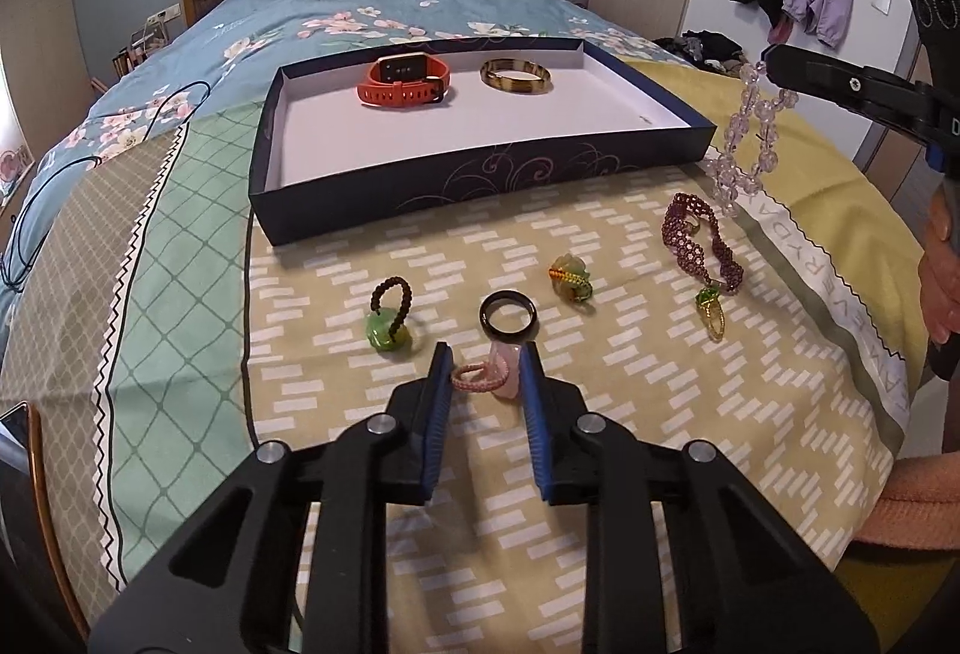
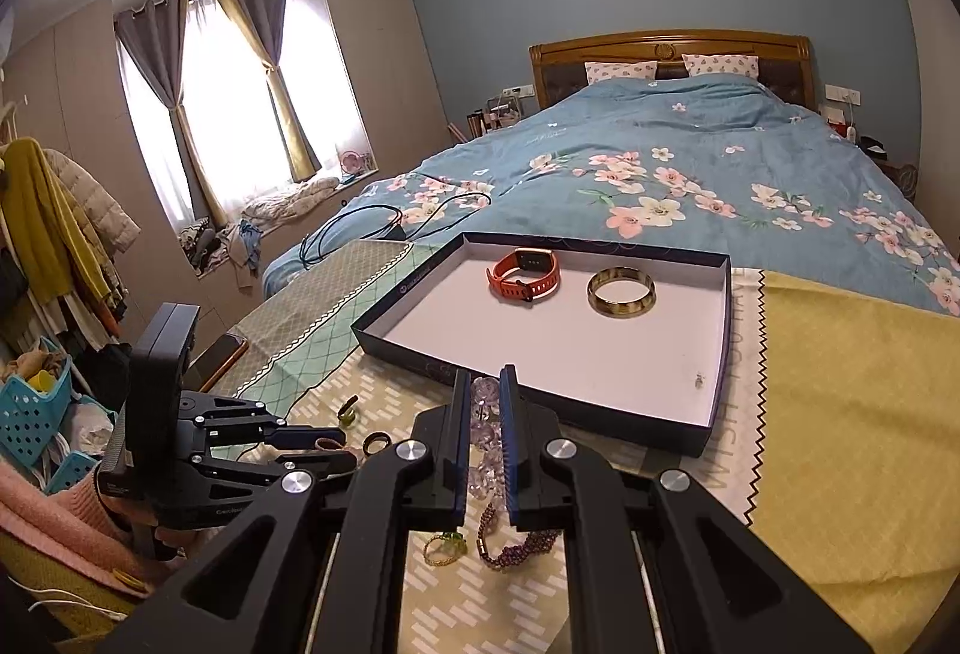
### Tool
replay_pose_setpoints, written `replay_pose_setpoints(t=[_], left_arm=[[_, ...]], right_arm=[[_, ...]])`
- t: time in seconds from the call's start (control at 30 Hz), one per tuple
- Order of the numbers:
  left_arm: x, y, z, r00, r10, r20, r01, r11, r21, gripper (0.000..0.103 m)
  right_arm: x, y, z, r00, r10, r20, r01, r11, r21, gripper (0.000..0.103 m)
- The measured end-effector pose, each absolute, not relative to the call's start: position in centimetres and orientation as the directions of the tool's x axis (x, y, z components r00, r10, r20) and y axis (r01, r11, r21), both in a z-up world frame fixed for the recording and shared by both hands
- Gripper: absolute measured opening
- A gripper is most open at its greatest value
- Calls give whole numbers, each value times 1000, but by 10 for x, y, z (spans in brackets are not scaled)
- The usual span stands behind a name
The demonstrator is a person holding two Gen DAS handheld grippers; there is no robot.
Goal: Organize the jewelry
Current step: 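Grasp the pink hair clip with the left tool while the right tool lifts the crystal bracelet, then carry the pink clip into the box and release while the right tool drops the crystal bracelet there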
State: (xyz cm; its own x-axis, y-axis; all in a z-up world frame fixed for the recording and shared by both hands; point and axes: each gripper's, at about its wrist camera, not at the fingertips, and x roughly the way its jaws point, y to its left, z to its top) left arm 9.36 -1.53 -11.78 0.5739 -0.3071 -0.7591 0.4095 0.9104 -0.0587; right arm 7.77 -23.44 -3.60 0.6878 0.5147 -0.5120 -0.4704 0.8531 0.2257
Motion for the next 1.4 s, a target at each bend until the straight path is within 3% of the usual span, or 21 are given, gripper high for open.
replay_pose_setpoints(t=[0.23,0.93,1.4], left_arm=[[92,-12,-104,592,-347,-727,422,902,-86,16],[138,-20,-41,709,-371,-600,435,899,-41,15],[193,-33,-46,702,-339,-627,425,905,-13,15]], right_arm=[[82,-234,-32,697,515,-498,-472,853,222,8],[134,-236,-6,751,472,-462,-440,879,182,8],[190,-228,-27,712,478,-515,-411,878,247,8]])
